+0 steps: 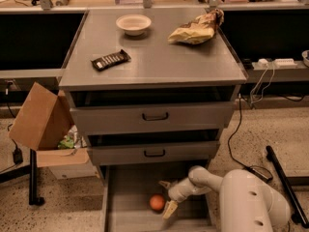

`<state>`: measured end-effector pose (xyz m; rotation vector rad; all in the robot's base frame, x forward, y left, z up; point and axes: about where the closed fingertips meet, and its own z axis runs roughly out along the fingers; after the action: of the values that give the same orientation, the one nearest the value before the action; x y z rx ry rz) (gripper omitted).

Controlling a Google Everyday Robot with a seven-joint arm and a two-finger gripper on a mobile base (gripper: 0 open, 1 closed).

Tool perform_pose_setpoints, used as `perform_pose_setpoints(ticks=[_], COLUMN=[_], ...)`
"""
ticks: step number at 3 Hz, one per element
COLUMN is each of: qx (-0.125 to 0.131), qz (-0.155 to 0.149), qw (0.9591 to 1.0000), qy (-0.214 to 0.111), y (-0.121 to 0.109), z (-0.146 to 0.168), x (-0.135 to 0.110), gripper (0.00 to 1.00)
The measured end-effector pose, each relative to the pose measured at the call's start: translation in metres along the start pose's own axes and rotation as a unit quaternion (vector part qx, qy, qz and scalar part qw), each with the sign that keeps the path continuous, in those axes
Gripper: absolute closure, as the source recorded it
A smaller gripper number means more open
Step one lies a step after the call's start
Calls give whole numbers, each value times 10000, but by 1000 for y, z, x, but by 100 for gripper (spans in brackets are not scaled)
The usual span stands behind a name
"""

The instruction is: Pick orange from bottom drawer and place on counter

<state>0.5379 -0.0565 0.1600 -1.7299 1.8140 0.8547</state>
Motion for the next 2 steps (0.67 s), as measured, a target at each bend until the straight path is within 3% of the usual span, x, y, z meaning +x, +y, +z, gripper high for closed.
perform_pose_setpoints(ticks=[2], qx=[-193], qz=[60], qw=[9996], qy=[201], y=[-1], z=[23], x=[13], gripper=[0])
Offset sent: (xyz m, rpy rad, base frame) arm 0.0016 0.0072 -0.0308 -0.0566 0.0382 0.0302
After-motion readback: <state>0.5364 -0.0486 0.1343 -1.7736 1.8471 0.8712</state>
